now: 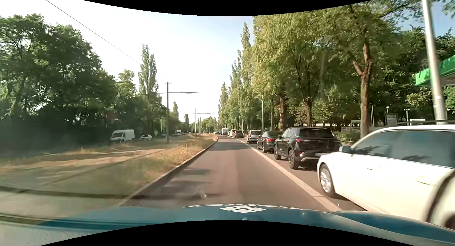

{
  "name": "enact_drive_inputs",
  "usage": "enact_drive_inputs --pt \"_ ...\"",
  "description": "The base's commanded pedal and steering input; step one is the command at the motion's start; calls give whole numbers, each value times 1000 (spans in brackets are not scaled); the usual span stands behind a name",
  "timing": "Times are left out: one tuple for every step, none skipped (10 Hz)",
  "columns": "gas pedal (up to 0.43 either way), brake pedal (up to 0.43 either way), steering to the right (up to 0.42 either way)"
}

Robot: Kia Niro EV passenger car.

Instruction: Follow the waypoints while adhering to traffic rules and regulations

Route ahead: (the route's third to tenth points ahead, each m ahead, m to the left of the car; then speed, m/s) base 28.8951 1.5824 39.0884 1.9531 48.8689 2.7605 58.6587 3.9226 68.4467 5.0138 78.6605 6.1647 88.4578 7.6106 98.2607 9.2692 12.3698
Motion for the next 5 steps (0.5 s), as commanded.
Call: enact_drive_inputs --pt "169 0 -11" --pt "169 0 -12" --pt "169 0 -11" --pt "169 0 -12" --pt "169 0 -12"
